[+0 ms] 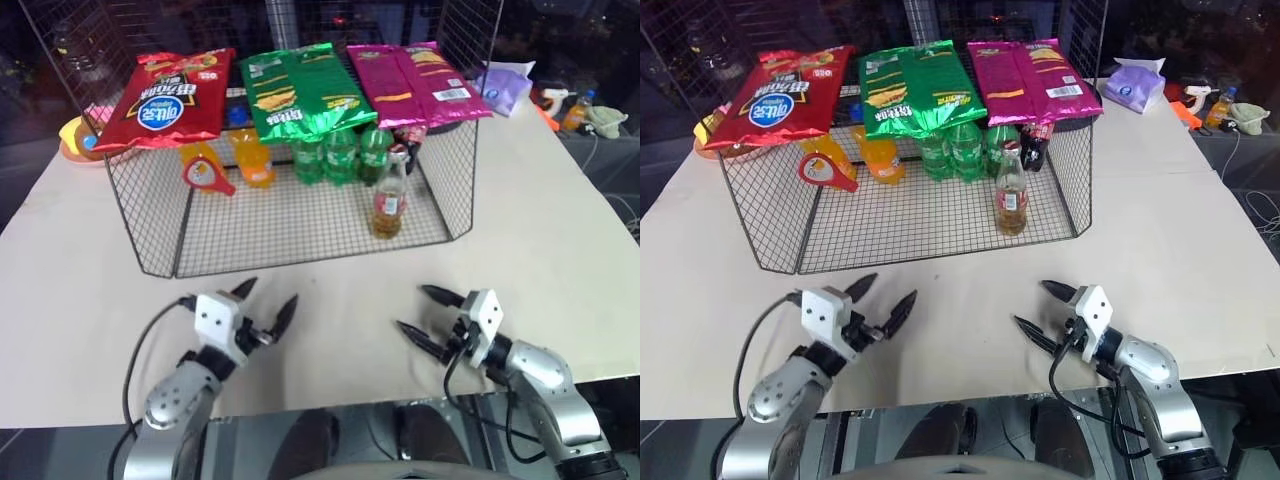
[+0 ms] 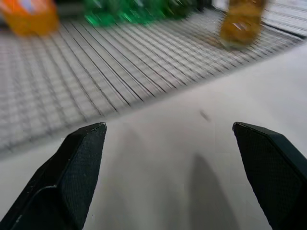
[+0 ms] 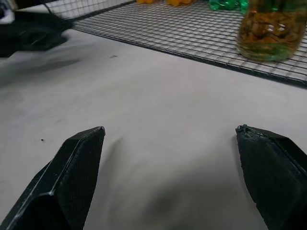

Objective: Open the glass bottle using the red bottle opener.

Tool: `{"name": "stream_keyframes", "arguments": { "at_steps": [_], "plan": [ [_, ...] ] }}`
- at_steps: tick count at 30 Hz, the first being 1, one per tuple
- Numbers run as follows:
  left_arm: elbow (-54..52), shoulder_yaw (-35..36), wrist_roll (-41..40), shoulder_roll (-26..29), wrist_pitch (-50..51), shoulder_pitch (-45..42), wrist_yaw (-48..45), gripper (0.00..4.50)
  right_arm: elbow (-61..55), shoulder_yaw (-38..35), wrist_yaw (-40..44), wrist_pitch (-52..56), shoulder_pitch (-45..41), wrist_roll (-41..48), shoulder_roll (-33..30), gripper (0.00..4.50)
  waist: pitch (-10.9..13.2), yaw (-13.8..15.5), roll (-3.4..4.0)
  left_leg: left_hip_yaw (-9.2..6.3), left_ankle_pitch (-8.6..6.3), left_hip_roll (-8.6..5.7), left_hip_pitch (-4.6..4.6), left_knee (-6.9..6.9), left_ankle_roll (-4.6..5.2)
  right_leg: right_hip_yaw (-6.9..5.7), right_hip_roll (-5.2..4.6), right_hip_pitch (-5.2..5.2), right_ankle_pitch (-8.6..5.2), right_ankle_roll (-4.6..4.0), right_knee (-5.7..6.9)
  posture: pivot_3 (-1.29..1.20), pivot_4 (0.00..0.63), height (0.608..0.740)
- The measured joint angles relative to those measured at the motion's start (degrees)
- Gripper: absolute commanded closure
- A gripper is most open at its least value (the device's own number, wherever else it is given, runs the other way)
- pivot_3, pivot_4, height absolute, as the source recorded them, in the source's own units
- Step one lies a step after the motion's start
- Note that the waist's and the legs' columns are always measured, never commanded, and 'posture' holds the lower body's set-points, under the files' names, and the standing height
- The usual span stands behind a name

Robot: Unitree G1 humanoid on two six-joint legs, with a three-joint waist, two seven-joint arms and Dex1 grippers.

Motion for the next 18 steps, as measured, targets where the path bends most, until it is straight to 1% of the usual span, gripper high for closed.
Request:
{"name": "stream_keyframes", "arguments": {
  "at_steps": [1,2,6,10,13,18],
  "plan": [
    [0.6,1.4,0.0,0.1,0.2,-2.2,1.1,0.10,0.0,0.1,0.5,0.0,-0.6,0.4,0.3,0.09,0.0,0.0,0.00,-0.01,0.01,0.00,0.00,0.08,-0.01,0.00,0.01,-0.01,0.00,0.00,0.09,0.00,0.150,0.740],
    [1.9,3.4,0.3,0.5,1.1,-6.2,3.0,0.10,-0.1,0.3,1.4,-0.7,-1.5,1.4,0.9,0.09,0.0,0.1,-0.01,-0.04,0.02,0.00,-0.01,0.20,-0.03,-0.03,0.03,0.00,0.00,0.00,0.19,0.00,0.150,0.740],
    [3.4,7.1,1.1,3.5,4.6,-13.4,6.2,0.10,-1.5,0.7,3.8,-2.3,-4.1,4.5,2.5,0.09,0.1,0.0,0.00,-0.10,0.02,-0.04,-0.04,0.52,-0.04,-0.05,0.05,0.03,0.01,0.02,0.37,0.00,0.150,0.740],
    [7.5,8.8,1.7,3.9,5.3,-18.9,8.3,0.10,-3.1,0.6,5.9,-3.5,-6.5,8.3,4.2,0.09,0.1,0.0,-0.01,-0.13,0.02,-0.06,-0.07,0.59,-0.04,-0.06,0.05,0.02,0.02,0.03,0.38,0.00,0.150,0.740],
    [11.2,9.0,2.9,4.3,4.8,-22.3,9.2,0.10,-4.0,0.6,5.8,-3.7,-8.1,9.0,4.5,0.09,0.1,0.0,-0.02,-0.14,0.03,-0.07,-0.08,0.59,-0.05,-0.07,0.05,0.00,0.02,0.03,0.38,0.00,0.150,0.740],
    [15.6,8.8,4.6,4.7,4.6,-28.3,10.3,0.10,-5.0,0.6,4.5,-4.7,-10.8,9.7,7.2,0.09,0.1,0.0,-0.03,-0.17,0.03,-0.09,-0.10,0.61,-0.06,-0.10,0.04,-0.01,0.02,0.02,0.43,0.00,0.150,0.740]
  ]
}}
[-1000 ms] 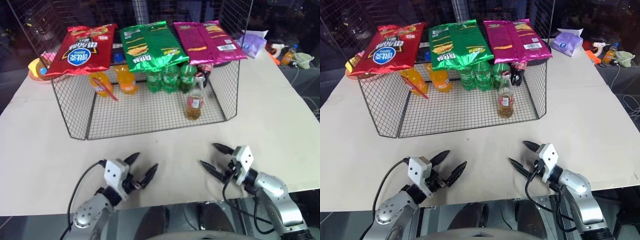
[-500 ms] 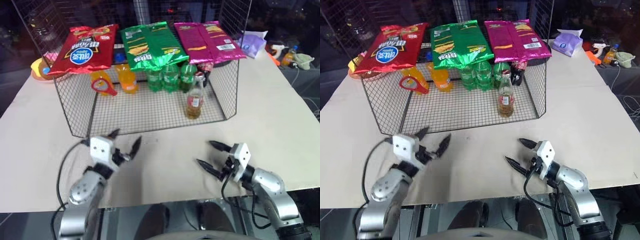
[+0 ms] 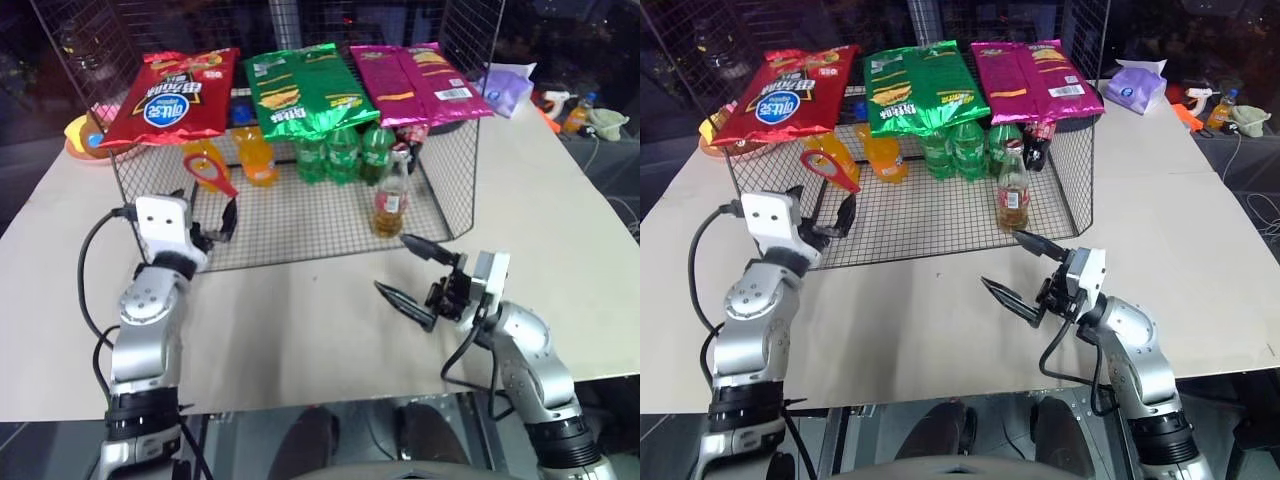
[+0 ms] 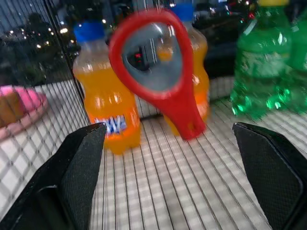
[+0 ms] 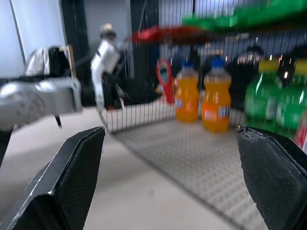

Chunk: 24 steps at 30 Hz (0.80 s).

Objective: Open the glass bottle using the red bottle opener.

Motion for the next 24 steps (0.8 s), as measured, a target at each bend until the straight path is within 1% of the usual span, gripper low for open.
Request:
{"name": "stream_keyframes", "arguments": {
  "at_steps": [2,5,15,20,24],
  "plan": [
    [2.2,-0.8,1.5,0.1,-0.5,-2.6,0.2,0.10,0.0,-0.3,0.2,-2.4,-1.2,0.0,1.2,0.09,0.0,0.0,0.00,0.02,0.00,-0.02,-0.01,0.00,0.00,0.01,0.00,-0.02,0.00,0.00,0.00,0.00,0.150,0.740],
    [3.8,-0.9,1.6,-0.1,-0.7,-4.6,0.5,0.10,0.0,-0.6,0.4,-3.7,-1.7,0.4,1.4,0.09,0.0,-0.1,0.00,0.01,0.00,-0.02,-0.02,0.00,0.00,0.01,-0.01,-0.04,0.00,0.00,0.01,0.00,0.150,0.740],
    [7.8,-1.1,2.9,-2.1,-1.3,-8.5,3.0,0.10,0.1,-0.9,0.3,-4.8,-1.8,0.4,1.4,0.09,0.0,-0.1,-0.01,0.02,0.01,-0.02,-0.03,0.02,-0.01,0.02,-0.01,-0.08,0.00,0.00,0.07,0.00,0.150,0.740],
    [12.1,-1.5,3.9,-2.4,-2.6,-12.6,4.3,0.10,0.1,-0.9,-0.1,-4.9,-1.8,0.1,1.3,0.09,0.0,-0.1,-0.01,0.03,0.01,-0.04,-0.04,0.04,-0.01,0.03,-0.01,-0.10,0.00,0.00,0.11,0.00,0.150,0.740],
    [15.7,-2.0,4.5,-2.5,-3.8,-14.1,4.9,0.10,0.1,-0.9,-0.5,-4.9,-1.7,-0.4,1.1,0.09,0.0,-0.1,-0.01,0.09,0.01,-0.05,-0.10,0.04,-0.02,0.07,-0.01,-0.22,0.00,0.01,0.17,0.00,0.150,0.740]
  ]
}}
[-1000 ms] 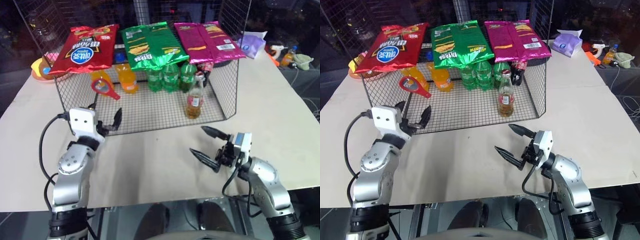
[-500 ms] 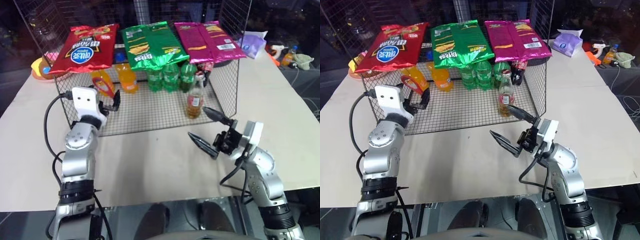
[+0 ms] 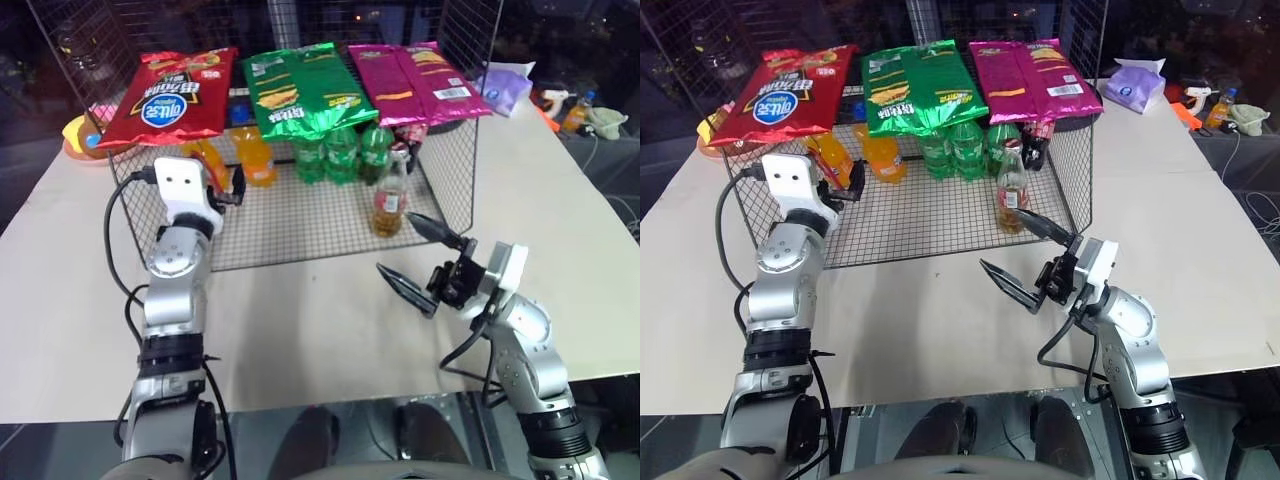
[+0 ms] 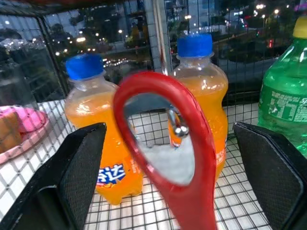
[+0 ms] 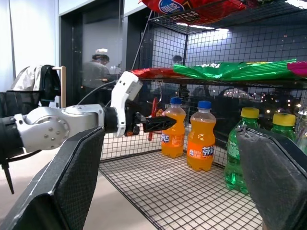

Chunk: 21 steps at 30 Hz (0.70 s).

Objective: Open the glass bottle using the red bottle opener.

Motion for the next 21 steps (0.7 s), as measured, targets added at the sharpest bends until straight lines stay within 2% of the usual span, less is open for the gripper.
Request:
{"name": "stream_keyframes", "arguments": {
  "at_steps": [7,21],
  "plan": [
    [4.1,-0.3,0.8,0.0,-3.2,-2.0,0.7,0.10,0.0,0.0,-0.5,-0.2,0.8,-0.6,-0.2,0.09,0.0,0.0,0.00,0.06,0.01,-0.01,-0.03,0.04,-0.02,0.05,0.00,-0.10,0.00,0.00,0.20,0.00,0.150,0.740],
    [4.9,-0.4,1.5,0.0,-6.2,-1.9,0.8,0.10,0.7,0.1,-0.5,-0.3,1.0,-1.7,-0.3,0.09,0.0,0.0,-0.01,0.14,0.06,-0.01,-0.03,0.13,-0.07,0.15,0.01,-0.24,0.00,0.00,0.51,0.00,0.150,0.740]
  ]
}}
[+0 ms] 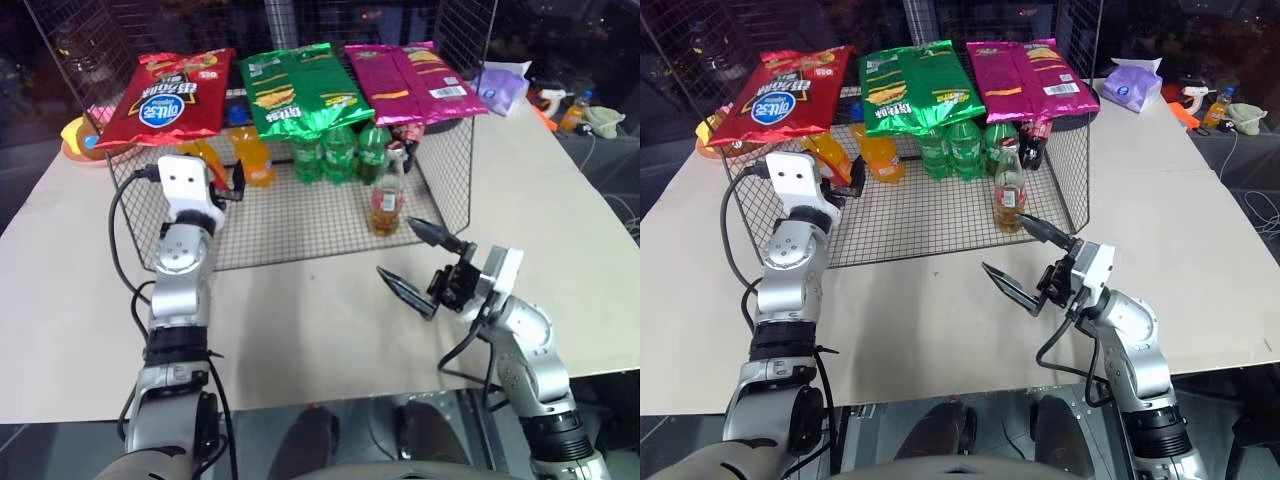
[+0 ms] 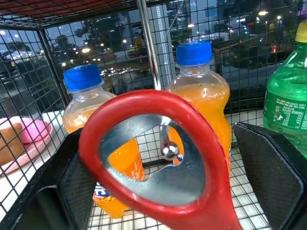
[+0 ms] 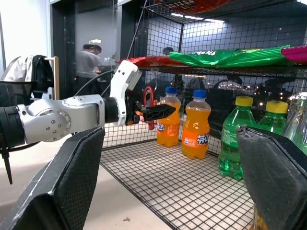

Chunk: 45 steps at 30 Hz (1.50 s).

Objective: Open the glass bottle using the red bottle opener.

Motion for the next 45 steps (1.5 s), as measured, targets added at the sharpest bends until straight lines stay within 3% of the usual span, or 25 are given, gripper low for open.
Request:
{"name": "stream_keyframes", "arguments": {
  "at_steps": [1,4,6,7,8,9,10,23,34,45],
  "plan": [
    [0.1,0.0,0.1,0.0,-0.1,0.0,0.0,0.10,0.0,0.0,0.0,0.0,0.0,0.0,0.0,0.09,0.0,0.0,0.00,0.01,0.00,0.00,0.00,0.00,0.00,0.01,0.00,-0.01,0.00,0.00,0.01,0.00,0.150,0.740],
    [0.6,0.0,0.1,0.0,-0.2,0.0,0.0,0.94,0.3,0.0,0.0,0.0,0.0,-0.2,0.0,0.00,0.0,0.0,0.00,0.03,0.01,0.00,-0.01,0.01,-0.01,0.03,0.00,-0.03,0.00,0.00,0.04,0.00,0.150,0.740],
    [0.7,0.0,0.1,0.0,-0.2,0.0,0.0,1.87,0.4,0.0,0.0,-0.1,0.0,-0.3,0.0,0.00,0.0,0.0,0.00,0.04,0.01,0.00,-0.01,0.01,-0.01,0.04,0.00,-0.04,0.00,0.00,0.05,0.00,0.150,0.740],
    [0.8,-0.1,0.1,0.0,-0.3,0.0,0.0,2.54,0.4,0.1,0.0,-0.1,0.0,-0.4,0.0,0.00,0.0,0.0,-0.01,0.04,0.01,0.00,-0.02,0.01,-0.01,0.04,0.00,-0.05,0.00,0.00,0.05,0.00,0.150,0.740],
    [0.9,-0.1,0.1,0.0,-0.4,0.0,0.0,2.70,0.4,0.1,0.0,-0.1,0.0,-0.4,0.0,0.00,0.0,0.0,-0.01,0.04,0.01,0.00,-0.02,0.02,-0.01,0.04,0.00,-0.05,0.00,0.00,0.06,0.00,0.150,0.740],
    [0.9,-0.2,0.1,0.0,-0.5,0.0,0.0,3.26,0.4,0.1,0.0,-0.1,0.0,-0.5,0.0,0.00,0.0,0.0,-0.01,0.04,0.01,0.00,-0.02,0.01,-0.01,0.04,0.00,-0.06,0.00,0.00,0.06,0.00,0.150,0.740],
    [0.9,-0.2,0.1,0.0,-0.6,0.1,0.0,3.53,0.4,0.1,0.0,-0.2,0.0,-0.5,0.1,0.00,0.0,0.0,-0.01,0.04,0.01,0.00,-0.02,0.02,-0.01,0.05,0.00,-0.06,0.00,0.00,0.06,0.00,0.150,0.740],
    [0.9,0.0,0.1,0.0,-2.8,1.8,0.4,3.53,0.6,0.5,-0.1,-1.0,0.0,-1.2,0.2,0.00,0.0,0.0,-0.01,0.05,0.01,0.00,-0.03,0.03,-0.02,0.06,0.00,-0.08,0.00,0.00,0.09,0.00,0.150,0.740],
    [-3.3,-0.2,9.5,0.5,-8.1,2.3,9.5,3.53,1.7,0.5,-0.1,-1.1,-0.1,-1.5,0.2,0.00,0.0,0.0,-0.04,0.08,0.02,0.00,-0.03,0.02,-0.02,0.10,0.00,-0.10,0.00,0.00,0.13,0.00,0.150,0.740],
    [-3.3,-0.4,10.0,-0.2,-7.6,3.5,10.9,3.53,1.7,0.5,-0.1,-1.1,-0.1,-1.8,0.1,0.00,0.0,0.0,-0.04,0.09,0.02,0.00,-0.03,0.03,-0.03,0.11,0.00,-0.11,0.00,0.00,0.15,0.00,0.150,0.740]
  ]
}}
